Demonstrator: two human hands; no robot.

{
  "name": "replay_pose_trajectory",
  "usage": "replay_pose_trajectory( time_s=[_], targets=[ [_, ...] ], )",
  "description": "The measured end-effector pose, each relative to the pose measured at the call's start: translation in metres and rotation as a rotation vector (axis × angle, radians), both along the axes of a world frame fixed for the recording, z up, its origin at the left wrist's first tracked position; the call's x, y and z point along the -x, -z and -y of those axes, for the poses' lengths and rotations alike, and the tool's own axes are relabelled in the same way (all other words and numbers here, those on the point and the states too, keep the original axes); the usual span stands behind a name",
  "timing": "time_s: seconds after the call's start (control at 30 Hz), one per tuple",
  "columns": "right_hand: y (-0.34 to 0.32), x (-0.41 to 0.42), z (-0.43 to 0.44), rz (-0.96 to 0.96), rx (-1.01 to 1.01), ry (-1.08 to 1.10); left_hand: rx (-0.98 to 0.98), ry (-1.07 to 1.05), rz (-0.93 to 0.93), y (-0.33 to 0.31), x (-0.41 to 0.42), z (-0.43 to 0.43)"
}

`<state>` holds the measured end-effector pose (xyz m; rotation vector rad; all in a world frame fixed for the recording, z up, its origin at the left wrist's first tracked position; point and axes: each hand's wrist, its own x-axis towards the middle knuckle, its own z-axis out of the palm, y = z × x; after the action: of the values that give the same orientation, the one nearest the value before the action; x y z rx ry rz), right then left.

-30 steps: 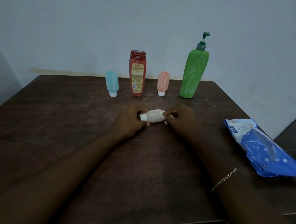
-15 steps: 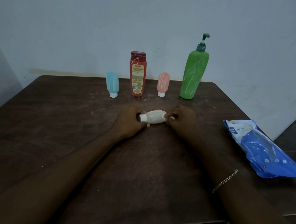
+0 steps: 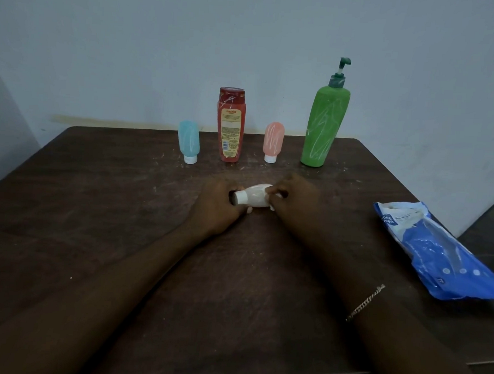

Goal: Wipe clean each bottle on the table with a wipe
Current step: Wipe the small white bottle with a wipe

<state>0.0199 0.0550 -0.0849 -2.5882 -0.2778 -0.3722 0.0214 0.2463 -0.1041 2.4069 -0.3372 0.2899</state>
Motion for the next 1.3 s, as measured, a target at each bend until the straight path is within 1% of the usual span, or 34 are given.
replay_pose_trajectory(
  time_s=[0.07, 0.17, 0.23, 0.4, 0.47, 0.53, 0.6, 0.73, 0.8, 0.9, 0.97, 1.1, 1.17, 1.23, 1.3],
  targets=[
    [0.003, 0.004, -0.002, 0.003, 0.038, -0.038, 0.005, -0.007, -0.009, 0.000, 0.000, 0.000],
    [0.003, 0.004, 0.009, 0.026, -0.032, 0.011, -0.001, 0.005, -0.010, -0.001, 0.001, 0.000],
    [0.000, 0.002, 0.008, 0.022, -0.043, 0.033, -0.001, 0.013, -0.012, -0.002, 0.002, 0.001],
    [0.001, 0.012, -0.012, 0.067, 0.056, -0.051, 0.004, 0.015, -0.002, -0.003, 0.003, 0.000],
    [0.004, 0.011, -0.003, 0.042, 0.014, -0.054, 0.005, 0.022, -0.002, -0.005, 0.004, 0.000],
    [0.002, 0.006, 0.004, 0.034, -0.024, -0.011, -0.005, 0.025, -0.008, -0.005, 0.004, 0.000],
    [-0.003, 0.002, 0.001, 0.017, -0.012, 0.003, -0.011, 0.022, -0.015, -0.004, 0.004, 0.001],
    [-0.003, 0.011, -0.021, 0.060, 0.079, -0.123, 0.019, 0.006, -0.022, -0.005, 0.004, 0.000],
    [0.002, 0.015, -0.017, 0.056, 0.057, -0.145, 0.019, 0.017, -0.024, -0.006, 0.005, 0.000],
    [0.000, 0.008, -0.001, 0.051, -0.012, -0.054, 0.016, 0.028, -0.026, -0.006, 0.004, 0.000],
    [-0.005, 0.004, -0.002, 0.054, -0.002, -0.028, 0.019, 0.021, -0.037, -0.007, 0.005, 0.002],
    [-0.007, 0.016, -0.024, 0.055, 0.042, -0.160, 0.056, 0.007, -0.062, -0.008, 0.004, 0.003],
    [0.001, 0.019, -0.019, 0.078, -0.009, -0.182, 0.055, 0.018, -0.057, -0.009, 0.005, 0.003],
    [0.006, 0.017, -0.008, 0.076, -0.052, -0.144, 0.055, 0.027, -0.042, -0.008, 0.004, 0.002],
    [0.007, 0.011, -0.002, 0.092, -0.123, -0.059, 0.055, 0.021, -0.048, -0.007, 0.002, 0.002]
  ],
)
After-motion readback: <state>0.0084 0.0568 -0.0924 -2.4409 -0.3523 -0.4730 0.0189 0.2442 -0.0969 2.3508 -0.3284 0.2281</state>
